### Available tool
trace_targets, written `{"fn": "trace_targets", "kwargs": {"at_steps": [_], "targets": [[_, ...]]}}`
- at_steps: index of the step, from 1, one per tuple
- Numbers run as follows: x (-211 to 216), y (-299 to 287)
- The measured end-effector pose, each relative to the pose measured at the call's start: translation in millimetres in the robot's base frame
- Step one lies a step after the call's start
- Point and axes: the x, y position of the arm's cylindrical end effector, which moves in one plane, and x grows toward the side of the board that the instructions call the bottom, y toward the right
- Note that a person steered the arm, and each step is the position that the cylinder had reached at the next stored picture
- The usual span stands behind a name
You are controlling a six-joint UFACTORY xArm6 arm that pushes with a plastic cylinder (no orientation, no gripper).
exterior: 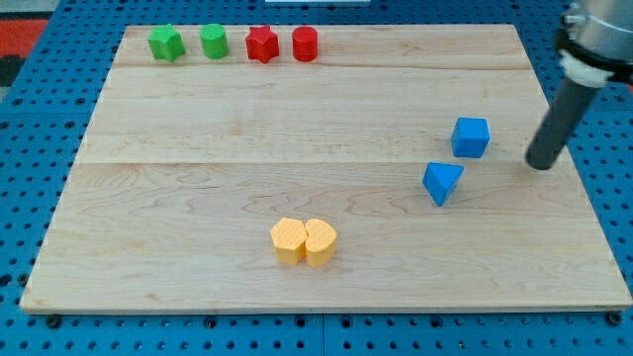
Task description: Separate the yellow heart and yellow hexagon
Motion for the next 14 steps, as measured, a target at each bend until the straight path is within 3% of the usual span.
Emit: {"fn": "trace_targets", "kwargs": {"at_steps": [1, 2, 4, 5, 6, 8, 9, 11, 13, 14], "targets": [[-28, -21], [-28, -80], [-73, -94], [-93, -162], [-45, -252], [91, -336], [120, -325], [111, -227], [96, -274], [92, -237]]}}
